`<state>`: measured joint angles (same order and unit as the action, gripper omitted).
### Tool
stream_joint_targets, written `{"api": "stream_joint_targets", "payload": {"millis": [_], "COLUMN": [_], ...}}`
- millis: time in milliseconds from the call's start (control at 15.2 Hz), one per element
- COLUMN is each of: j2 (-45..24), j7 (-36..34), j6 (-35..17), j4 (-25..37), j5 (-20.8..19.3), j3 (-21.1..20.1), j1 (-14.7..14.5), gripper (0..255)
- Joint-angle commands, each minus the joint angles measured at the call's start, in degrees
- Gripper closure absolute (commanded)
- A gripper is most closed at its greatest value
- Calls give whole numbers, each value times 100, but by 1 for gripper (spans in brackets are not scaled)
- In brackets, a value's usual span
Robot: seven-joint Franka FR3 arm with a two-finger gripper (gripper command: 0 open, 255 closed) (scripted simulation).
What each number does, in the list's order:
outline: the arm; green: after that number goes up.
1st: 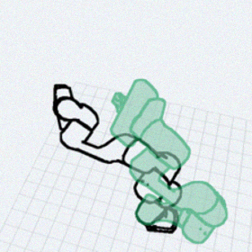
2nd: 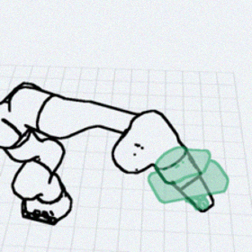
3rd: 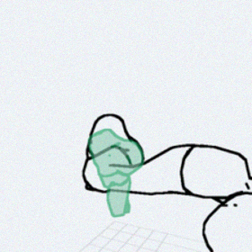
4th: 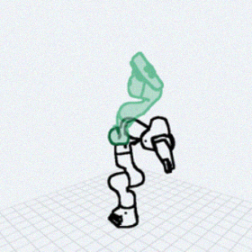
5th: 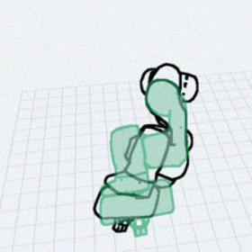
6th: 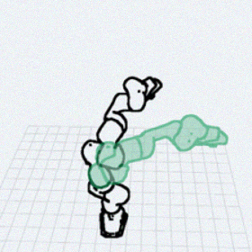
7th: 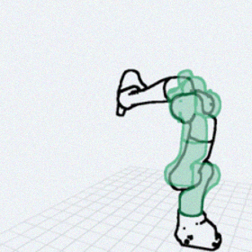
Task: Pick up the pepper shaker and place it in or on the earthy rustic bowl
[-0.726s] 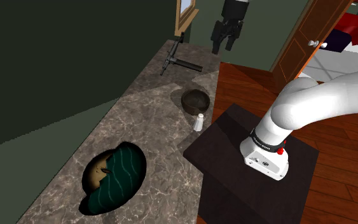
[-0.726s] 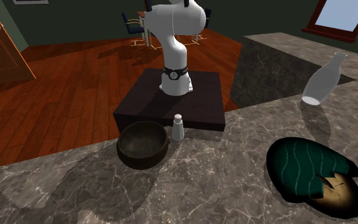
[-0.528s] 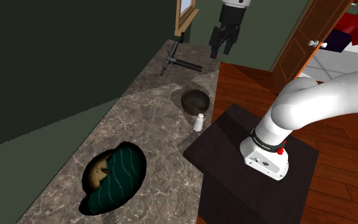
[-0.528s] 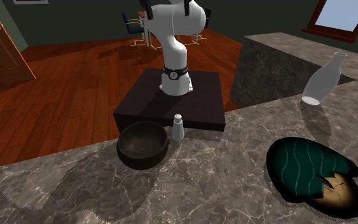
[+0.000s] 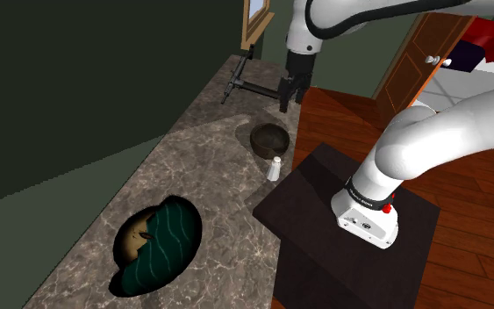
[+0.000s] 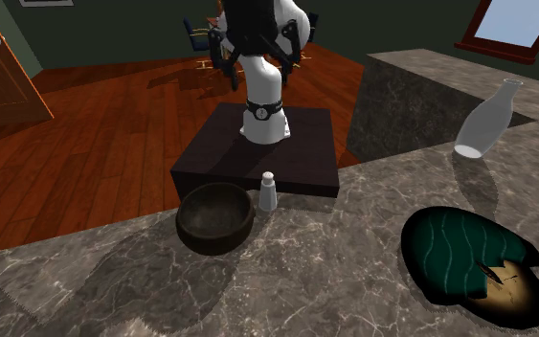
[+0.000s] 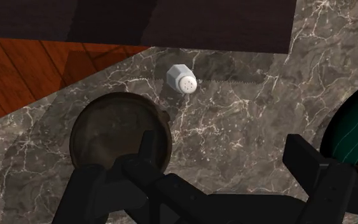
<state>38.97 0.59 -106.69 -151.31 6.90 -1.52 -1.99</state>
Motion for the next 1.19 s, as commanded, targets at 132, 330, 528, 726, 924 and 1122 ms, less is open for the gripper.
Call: {"api": "stream_joint_targets", "payload": {"millis": [132,330,528,726,924,1122], "j2": [-507,-1000,-1588,-2267,-2727,-2967], "j7": [207,340,464,579,636,652], "j6": [-773,-1374,-2005,-2657,-3105,-3429], "j4": [-444,-687,-863,-968,-1025,-1109], "j5": [-16,-19,-28,-48,-57,-25], "j3": [-49,-99,-145,-192,-220,-231], "j1": [-70,-126,-180,-226,-250,-266], "gripper": [0,0,0,0,0,0]}}
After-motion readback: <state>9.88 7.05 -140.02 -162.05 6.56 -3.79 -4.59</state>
